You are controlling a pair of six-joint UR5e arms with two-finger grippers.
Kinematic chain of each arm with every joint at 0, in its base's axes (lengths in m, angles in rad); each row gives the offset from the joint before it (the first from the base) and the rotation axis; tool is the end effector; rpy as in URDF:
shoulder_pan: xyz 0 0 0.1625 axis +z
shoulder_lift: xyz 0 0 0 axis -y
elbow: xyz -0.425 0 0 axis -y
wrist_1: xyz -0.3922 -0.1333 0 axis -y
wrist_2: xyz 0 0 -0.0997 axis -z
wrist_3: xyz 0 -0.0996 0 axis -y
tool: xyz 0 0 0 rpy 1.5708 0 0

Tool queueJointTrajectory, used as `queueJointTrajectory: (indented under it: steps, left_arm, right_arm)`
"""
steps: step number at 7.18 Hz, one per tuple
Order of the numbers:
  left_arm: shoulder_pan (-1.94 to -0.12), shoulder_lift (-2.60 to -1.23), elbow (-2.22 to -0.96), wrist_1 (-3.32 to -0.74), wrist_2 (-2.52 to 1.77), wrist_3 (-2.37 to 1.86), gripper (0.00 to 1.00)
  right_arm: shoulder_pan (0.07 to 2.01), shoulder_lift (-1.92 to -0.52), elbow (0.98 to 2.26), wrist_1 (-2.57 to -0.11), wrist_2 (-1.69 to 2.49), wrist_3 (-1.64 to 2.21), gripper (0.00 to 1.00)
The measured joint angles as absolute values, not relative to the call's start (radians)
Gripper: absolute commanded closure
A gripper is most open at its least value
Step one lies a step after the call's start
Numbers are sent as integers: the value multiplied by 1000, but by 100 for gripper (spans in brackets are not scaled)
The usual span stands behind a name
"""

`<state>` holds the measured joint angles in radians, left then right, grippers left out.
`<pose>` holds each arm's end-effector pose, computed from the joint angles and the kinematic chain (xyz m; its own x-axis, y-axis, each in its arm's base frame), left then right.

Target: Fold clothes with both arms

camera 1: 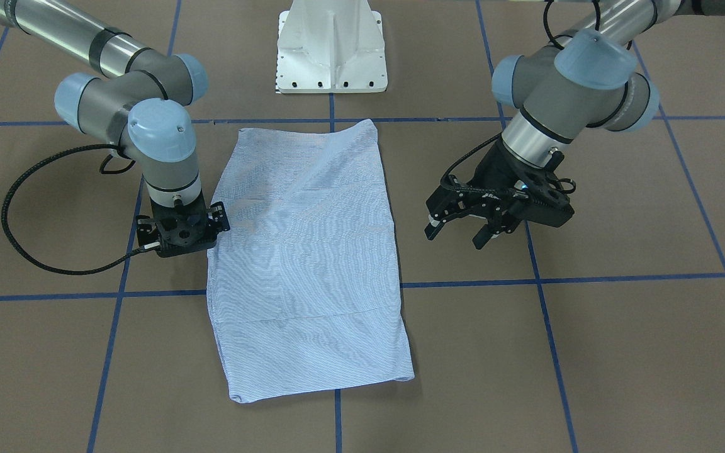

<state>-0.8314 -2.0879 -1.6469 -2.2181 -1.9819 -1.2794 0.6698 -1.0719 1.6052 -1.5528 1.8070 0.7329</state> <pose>0.3716 -0.5462 0.2480 0.3307 0.0282 -0.9433 0.3420 0.9280 0.1476 -0.4622 -0.5064 0.3666 0.8240 -0.2692 0.4986 0.1568 0.9539 0.2559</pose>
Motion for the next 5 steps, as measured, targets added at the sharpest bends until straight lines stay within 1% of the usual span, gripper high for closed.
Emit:
queueJointTrajectory:
  steps: [3,5]
  left_arm:
    - [-831,-2086,-1647,-2218,-1981,-1279,0]
    - [-830,-2084,-1649,-2218,-1981,-1278,0]
  right_arm:
    - [696,-1075,1588,-1564,1826,729,0]
    - [735,-1075,1617,-1567,1895,730,0]
